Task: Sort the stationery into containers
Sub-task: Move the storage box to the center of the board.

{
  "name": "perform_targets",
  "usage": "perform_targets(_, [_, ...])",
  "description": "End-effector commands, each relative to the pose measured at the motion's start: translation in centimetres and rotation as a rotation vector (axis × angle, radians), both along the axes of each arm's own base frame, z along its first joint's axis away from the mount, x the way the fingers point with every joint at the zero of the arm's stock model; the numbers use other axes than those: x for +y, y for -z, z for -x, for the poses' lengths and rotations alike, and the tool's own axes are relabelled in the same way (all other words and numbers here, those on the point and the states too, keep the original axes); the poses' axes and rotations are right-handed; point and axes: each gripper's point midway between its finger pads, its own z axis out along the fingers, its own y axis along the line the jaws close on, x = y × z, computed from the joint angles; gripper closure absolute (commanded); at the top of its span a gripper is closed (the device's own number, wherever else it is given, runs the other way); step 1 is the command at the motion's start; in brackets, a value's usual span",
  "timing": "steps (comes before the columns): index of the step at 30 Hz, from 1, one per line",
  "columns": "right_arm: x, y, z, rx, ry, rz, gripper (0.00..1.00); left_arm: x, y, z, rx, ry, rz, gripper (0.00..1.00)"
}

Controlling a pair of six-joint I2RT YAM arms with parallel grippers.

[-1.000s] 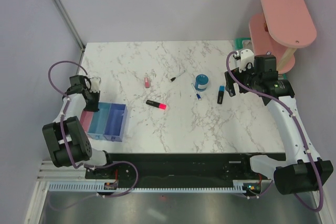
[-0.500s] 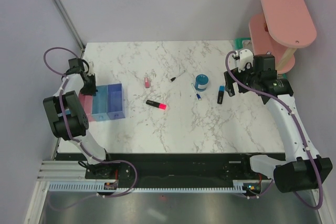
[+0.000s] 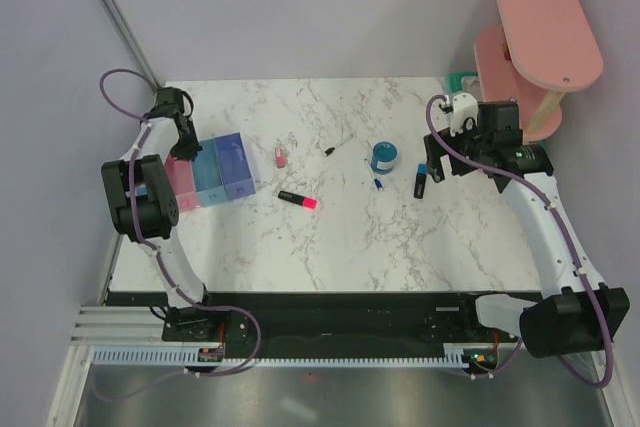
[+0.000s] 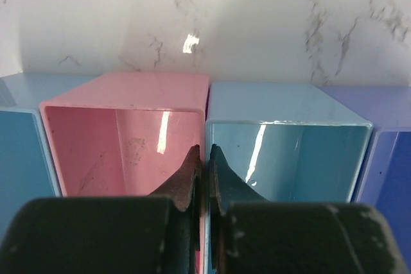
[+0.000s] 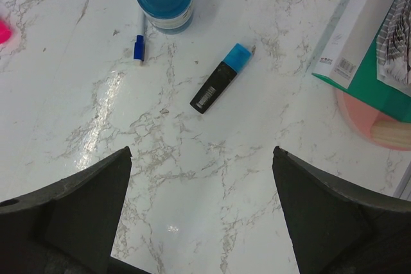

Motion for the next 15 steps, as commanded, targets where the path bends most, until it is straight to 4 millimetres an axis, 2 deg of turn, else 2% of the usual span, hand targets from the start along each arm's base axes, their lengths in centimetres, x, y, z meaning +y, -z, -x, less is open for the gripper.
perform_targets(1, [0.4,-2.5,-1.5,-0.073,-0.003,-0.028,0.02,0.0,-2.3,-4.1,-0.090,-0.132,-0.009,0.98])
perform_targets(11, [1.1,-2.4,-2.1,-0.078,-0.015,-0.062,0.02,-2.2,-1.9,-8.5,-0.093,-0.118,0.030,0.98])
perform_targets(15, [1.2,-2.3,-2.6,-0.078,-0.016,-0.070,0.02,-2.5,-2.8,-10.4,-0.138,-0.134,0.060,0.98])
